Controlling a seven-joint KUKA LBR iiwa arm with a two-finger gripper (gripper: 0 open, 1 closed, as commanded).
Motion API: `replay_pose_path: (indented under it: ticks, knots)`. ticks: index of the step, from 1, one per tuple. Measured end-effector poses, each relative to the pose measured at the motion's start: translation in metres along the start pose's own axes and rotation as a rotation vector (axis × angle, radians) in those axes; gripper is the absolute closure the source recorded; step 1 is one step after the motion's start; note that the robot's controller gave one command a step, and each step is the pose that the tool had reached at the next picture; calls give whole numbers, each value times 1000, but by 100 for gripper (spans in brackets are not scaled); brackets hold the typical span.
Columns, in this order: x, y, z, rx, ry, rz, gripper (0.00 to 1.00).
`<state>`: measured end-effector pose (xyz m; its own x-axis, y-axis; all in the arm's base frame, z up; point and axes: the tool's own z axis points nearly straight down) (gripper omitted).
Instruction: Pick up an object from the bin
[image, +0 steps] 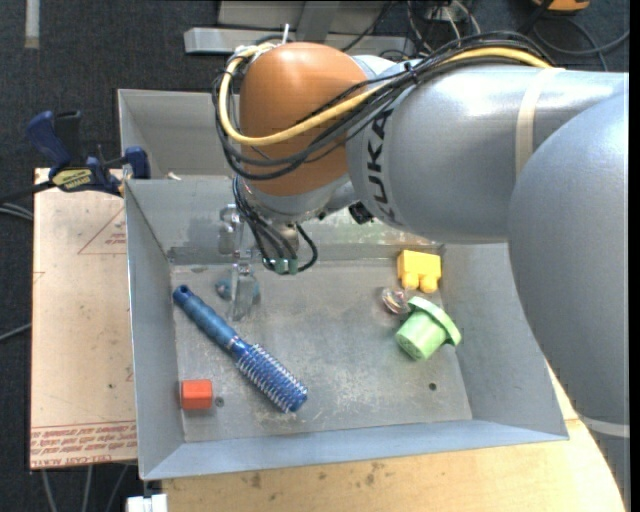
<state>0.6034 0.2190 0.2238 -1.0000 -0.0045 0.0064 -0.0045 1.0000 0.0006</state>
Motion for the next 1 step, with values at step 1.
replay_pose_path:
  ticks: [1]
  knots:
    - [18,-9,121,2,1,161,0]
